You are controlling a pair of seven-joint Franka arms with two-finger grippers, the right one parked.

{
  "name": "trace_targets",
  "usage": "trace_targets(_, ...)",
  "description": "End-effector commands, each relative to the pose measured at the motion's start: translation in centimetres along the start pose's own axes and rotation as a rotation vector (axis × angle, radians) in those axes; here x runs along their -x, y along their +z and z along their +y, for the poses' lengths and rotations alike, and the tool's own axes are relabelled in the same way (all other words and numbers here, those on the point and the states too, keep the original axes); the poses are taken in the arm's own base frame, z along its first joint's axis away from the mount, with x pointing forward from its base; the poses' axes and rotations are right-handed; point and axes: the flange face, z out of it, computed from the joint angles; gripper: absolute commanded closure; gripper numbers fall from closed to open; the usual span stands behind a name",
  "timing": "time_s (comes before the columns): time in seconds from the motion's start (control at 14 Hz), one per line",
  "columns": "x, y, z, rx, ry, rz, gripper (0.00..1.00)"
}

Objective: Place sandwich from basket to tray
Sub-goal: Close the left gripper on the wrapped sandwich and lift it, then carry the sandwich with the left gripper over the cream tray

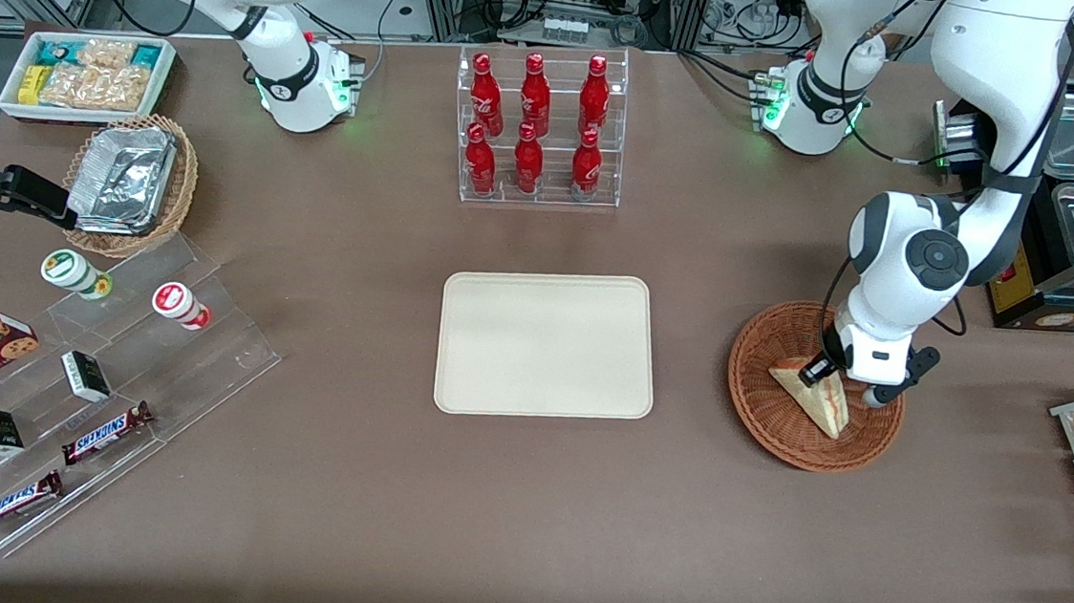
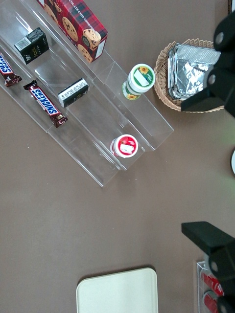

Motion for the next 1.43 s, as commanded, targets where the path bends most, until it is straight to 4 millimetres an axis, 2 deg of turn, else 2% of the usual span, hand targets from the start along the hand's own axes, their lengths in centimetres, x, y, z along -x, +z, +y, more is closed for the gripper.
trace_targets(0.0, -1.5, -6.7, 2.2, -0.059, 0.002, -0.044, 1.00)
trace_targets(0.07, -1.9, -9.5, 3.4, -0.095, 0.018, -0.063, 1.00)
trace_targets(0.14, -1.3, -12.3, 5.3, -0.133, 0.057, -0.068, 1.00)
trace_targets(0.21, 0.3, -14.7, 7.8, -0.151, 0.106, -0.072, 1.00)
trace_targets(0.36, 3.6, -17.7, 12.4, -0.143, 0.187, -0.067, 1.00)
trace_targets(0.5, 8.8, -18.3, 16.7, -0.128, 0.294, -0.058, 1.00)
trace_targets(0.57, 11.4, -18.0, 18.8, -0.127, 0.348, -0.053, 1.00)
trace_targets(0.71, 16.8, -15.4, 22.7, -0.144, 0.445, -0.065, 1.00)
trace_targets(0.86, 19.9, -12.8, 24.7, -0.158, 0.513, -0.079, 1.00)
trace_targets(1.0, 24.4, -10.5, 27.5, -0.125, 0.589, -0.087, 1.00)
trace_targets(1.21, 28.4, -6.7, 31.0, -0.069, 0.639, -0.066, 1.00)
trace_targets(1.36, 30.4, -4.1, 32.1, -0.028, 0.665, -0.051, 1.00)
